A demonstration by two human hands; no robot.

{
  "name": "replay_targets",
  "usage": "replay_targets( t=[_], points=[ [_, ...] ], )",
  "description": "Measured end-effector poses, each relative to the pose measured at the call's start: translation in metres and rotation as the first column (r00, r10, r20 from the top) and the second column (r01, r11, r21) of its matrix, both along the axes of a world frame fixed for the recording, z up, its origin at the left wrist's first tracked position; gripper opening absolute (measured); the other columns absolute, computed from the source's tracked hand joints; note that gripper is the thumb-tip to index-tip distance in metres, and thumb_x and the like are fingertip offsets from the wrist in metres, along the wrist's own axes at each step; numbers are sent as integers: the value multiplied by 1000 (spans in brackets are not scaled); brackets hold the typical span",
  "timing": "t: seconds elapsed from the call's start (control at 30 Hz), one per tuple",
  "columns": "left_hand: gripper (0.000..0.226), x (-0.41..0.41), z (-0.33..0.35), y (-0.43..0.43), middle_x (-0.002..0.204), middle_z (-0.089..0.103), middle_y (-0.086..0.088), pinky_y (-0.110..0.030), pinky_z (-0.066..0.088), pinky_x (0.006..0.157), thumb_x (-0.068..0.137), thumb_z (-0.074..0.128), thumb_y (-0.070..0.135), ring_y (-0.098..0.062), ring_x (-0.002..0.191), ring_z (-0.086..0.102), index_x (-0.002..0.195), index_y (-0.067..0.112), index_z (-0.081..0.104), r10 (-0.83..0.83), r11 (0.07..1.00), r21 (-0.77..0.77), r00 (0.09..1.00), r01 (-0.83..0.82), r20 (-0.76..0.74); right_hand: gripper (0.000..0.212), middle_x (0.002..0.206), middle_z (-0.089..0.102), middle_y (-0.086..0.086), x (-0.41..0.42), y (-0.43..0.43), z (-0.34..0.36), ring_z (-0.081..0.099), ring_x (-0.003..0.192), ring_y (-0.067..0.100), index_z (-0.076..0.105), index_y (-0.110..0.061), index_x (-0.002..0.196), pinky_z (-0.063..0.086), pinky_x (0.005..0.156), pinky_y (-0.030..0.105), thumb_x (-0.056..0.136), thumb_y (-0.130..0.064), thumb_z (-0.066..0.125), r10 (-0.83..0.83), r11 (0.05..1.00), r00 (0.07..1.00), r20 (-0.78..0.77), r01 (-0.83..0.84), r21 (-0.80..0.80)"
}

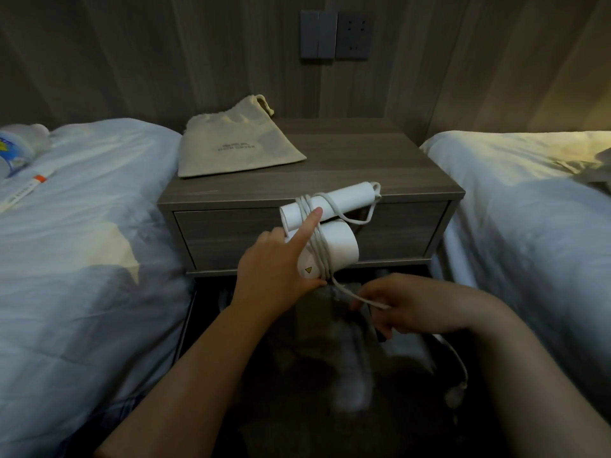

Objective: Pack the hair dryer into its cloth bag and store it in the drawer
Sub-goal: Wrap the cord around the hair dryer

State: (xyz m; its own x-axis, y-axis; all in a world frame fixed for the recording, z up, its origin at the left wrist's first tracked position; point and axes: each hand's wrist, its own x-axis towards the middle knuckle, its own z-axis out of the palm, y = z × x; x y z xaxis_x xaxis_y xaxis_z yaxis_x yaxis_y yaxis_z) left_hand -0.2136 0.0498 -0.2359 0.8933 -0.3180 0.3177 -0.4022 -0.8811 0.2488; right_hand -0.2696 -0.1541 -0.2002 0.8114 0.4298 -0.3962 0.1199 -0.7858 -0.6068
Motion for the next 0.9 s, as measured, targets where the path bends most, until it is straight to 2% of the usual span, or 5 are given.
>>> replay_targets(
  t=[0.13,0.33,0.5,0.67,0.9],
  points=[
    [108,0,-4,-3,114,50,-4,-32,48,77,66,68,62,-18,102,47,138,51,-10,-113,990,73,992,117,-57,26,71,64,-11,4,-9,4,61,71,3,69,-21,95,51,72,29,86,-4,52,-32,999,972,235,39,-25],
    [109,-3,-17,-8,134,45,-4,-35,45,90,69,63,65,-20,117,46,131,53,-26,-306,931,186,950,313,-68,11,63,61,-10,7,-9,3,56,66,6,71,-22,68,41,64,23,67,-28,81,-363,918,722,589,384,96],
    [109,-4,-22,-9,142,41,-4,-37,46,91,66,67,62,-22,122,46,134,53,-18,-373,907,188,926,376,-55,28,58,55,-14,5,-8,9,53,62,6,57,-29,57,39,55,25,61,-40,82,-327,889,714,619,455,-55],
    [106,-4,-21,-8,135,45,-6,-37,46,90,68,66,61,-23,118,47,136,52,-15,-392,887,235,917,398,-74,14,76,68,-13,3,-18,12,64,76,4,73,-24,77,51,74,25,78,-11,71,-314,944,781,540,316,93],
    [106,-5,-24,-8,130,48,-3,-34,43,86,69,64,62,-21,114,48,142,48,-11,-376,887,255,923,384,-84,24,60,59,-7,7,-20,7,56,61,11,57,-26,61,44,57,28,68,-28,80,-518,829,608,602,531,176]
  ],
)
